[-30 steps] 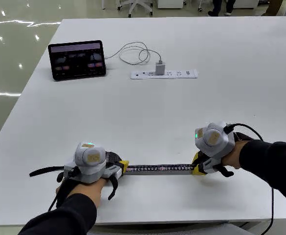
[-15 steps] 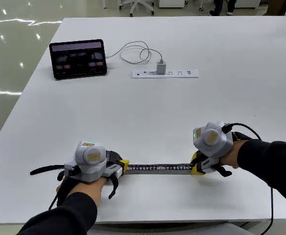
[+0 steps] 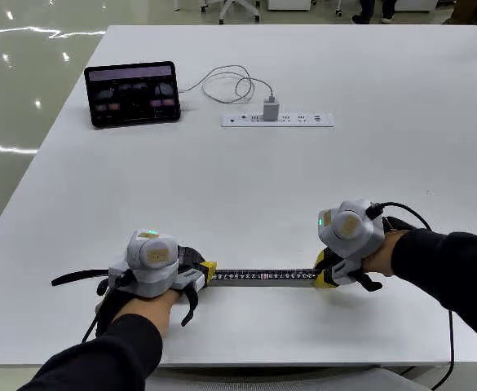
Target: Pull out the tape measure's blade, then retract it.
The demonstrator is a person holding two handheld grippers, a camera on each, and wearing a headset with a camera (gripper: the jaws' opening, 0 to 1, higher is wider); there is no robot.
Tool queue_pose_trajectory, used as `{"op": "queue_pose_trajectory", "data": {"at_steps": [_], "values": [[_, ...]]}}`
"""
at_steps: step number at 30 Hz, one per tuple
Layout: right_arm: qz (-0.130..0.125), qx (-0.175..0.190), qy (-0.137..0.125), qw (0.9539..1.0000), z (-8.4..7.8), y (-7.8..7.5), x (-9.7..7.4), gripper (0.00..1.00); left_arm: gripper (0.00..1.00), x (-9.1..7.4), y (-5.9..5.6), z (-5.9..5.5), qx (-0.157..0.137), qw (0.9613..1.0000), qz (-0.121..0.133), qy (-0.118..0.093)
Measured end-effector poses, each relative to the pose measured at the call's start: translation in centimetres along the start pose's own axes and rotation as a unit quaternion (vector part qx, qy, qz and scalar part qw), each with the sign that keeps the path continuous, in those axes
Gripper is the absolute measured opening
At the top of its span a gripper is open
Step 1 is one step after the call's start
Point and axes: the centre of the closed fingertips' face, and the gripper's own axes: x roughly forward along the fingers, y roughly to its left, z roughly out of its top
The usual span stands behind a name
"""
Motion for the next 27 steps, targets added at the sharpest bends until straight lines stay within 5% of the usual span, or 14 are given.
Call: {"op": "queue_pose_trajectory", "data": {"at_steps": [27], "values": [[-0.003, 0.003, -0.008, 1.0, 1.2, 0.2, 0.5, 0.11, 0.64, 0.0, 0.0, 0.0, 0.0, 1.0, -0.002, -0.001]]}}
